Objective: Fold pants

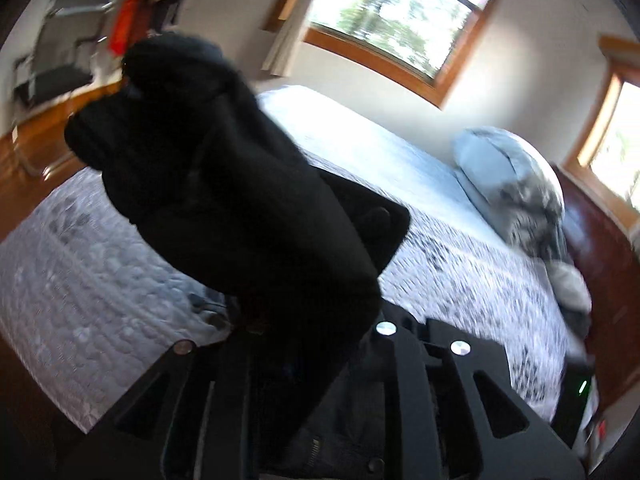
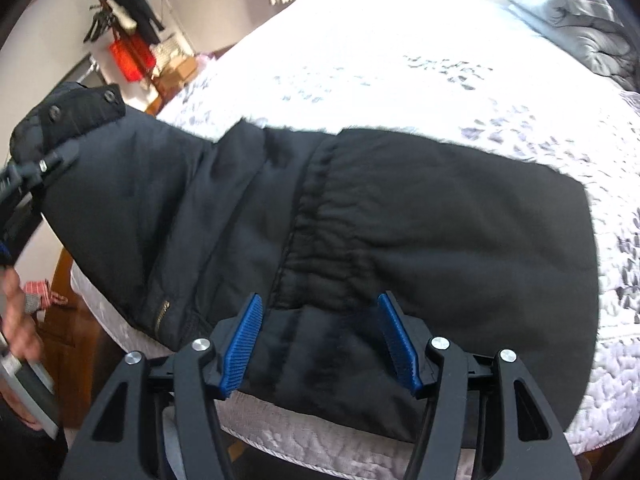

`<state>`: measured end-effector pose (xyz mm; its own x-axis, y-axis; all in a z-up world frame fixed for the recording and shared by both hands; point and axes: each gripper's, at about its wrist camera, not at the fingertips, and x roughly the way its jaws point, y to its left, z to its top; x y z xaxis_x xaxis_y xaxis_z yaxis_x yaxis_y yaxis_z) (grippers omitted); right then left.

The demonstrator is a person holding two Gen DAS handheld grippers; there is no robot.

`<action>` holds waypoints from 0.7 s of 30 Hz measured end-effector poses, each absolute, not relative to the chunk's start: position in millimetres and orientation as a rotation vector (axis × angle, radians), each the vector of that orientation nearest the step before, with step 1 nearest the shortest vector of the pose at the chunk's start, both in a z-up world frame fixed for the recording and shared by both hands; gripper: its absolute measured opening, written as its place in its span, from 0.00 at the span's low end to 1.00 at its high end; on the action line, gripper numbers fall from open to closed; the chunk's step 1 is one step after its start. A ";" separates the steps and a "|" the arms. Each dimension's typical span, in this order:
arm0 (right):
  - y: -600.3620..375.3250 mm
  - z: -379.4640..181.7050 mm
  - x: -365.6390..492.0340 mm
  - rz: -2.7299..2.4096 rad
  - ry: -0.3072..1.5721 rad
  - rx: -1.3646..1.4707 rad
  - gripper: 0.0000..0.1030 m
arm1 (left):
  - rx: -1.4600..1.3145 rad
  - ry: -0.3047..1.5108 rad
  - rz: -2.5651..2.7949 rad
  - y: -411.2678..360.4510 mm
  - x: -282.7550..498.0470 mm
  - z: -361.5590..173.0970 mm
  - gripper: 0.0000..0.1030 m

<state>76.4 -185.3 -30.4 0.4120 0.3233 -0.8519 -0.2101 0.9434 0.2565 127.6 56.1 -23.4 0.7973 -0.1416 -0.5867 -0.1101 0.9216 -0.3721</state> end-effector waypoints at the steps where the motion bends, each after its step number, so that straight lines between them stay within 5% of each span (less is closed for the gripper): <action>1: -189.8 -28.3 77.0 0.328 1.092 0.121 0.59 | -0.377 0.661 -0.035 47.9 127.8 -24.9 0.18; 21: -262.2 -44.6 81.2 0.178 1.097 0.244 0.66 | -0.185 0.899 -0.248 -35.6 118.7 -92.7 0.41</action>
